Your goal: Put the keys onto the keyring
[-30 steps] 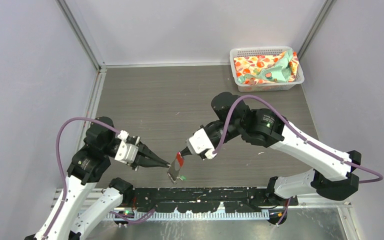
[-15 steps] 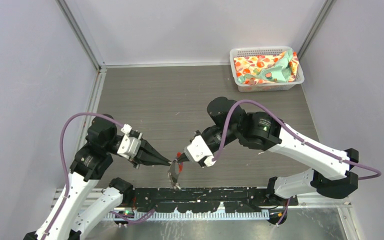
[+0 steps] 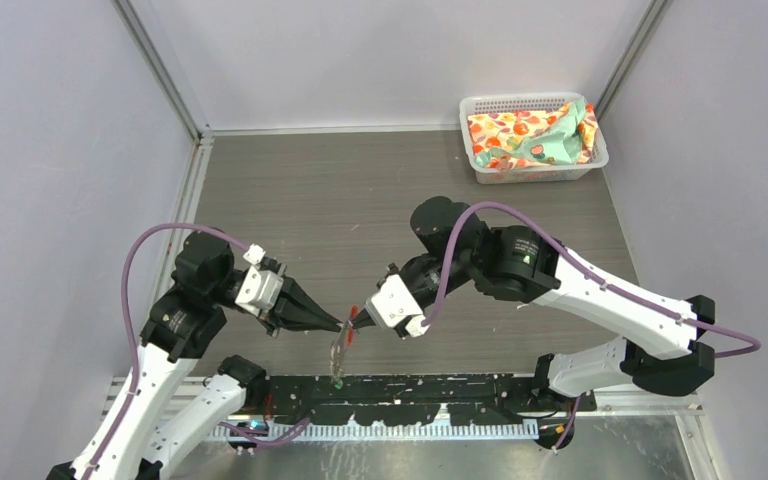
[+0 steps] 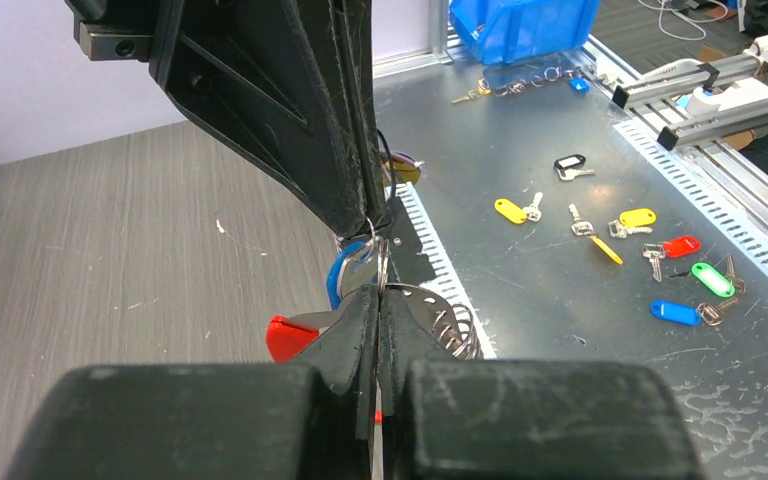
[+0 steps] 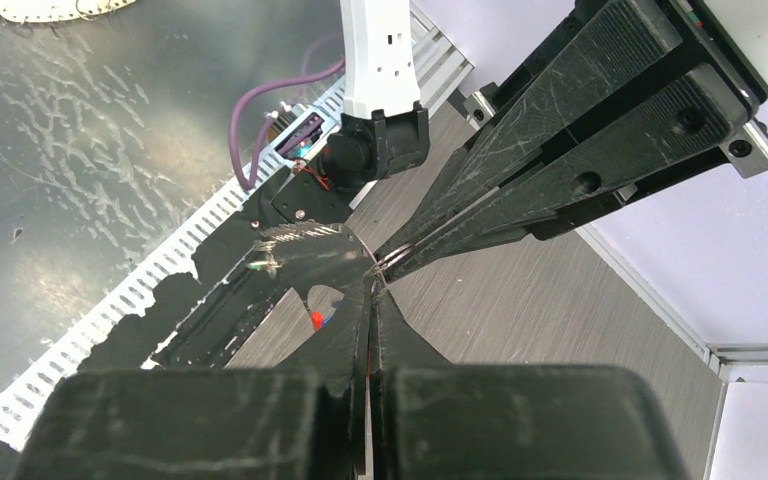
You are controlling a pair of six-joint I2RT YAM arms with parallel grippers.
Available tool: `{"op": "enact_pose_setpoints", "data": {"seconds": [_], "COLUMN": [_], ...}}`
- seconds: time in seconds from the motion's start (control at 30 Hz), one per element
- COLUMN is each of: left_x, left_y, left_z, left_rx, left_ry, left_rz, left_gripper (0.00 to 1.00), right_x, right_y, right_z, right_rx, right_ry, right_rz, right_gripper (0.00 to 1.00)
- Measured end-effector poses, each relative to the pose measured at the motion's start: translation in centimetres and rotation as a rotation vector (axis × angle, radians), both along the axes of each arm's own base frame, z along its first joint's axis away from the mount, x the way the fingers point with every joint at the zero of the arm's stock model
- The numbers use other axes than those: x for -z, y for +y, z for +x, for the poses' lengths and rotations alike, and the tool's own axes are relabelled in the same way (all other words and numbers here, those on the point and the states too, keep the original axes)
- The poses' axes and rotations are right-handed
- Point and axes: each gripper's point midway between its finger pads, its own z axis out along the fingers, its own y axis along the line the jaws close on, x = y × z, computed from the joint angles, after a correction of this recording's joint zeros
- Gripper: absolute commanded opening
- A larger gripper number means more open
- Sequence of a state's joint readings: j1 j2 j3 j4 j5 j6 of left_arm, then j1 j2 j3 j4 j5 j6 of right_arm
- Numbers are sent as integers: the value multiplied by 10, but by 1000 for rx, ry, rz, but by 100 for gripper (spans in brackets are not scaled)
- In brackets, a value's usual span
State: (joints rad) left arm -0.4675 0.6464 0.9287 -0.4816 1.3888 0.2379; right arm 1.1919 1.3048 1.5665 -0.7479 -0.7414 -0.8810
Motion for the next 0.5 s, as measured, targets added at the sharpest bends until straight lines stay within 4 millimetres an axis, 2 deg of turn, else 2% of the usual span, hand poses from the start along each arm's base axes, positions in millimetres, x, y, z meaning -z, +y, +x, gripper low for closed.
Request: {"op": "enact_pose_setpoints", "data": {"seconds": [0.5], "left_x": [1], "left_y": [-1], "left_z": [2], "left_rx": [-2], "left_ry": [29], "left_rz": [11], "left_gripper": [0], "right_x": [4], "right_y": [7], "right_z": [1], "right_rx": [-1], "right_ry": [-6], "right_rz": [-4], "right_gripper": [1]}}
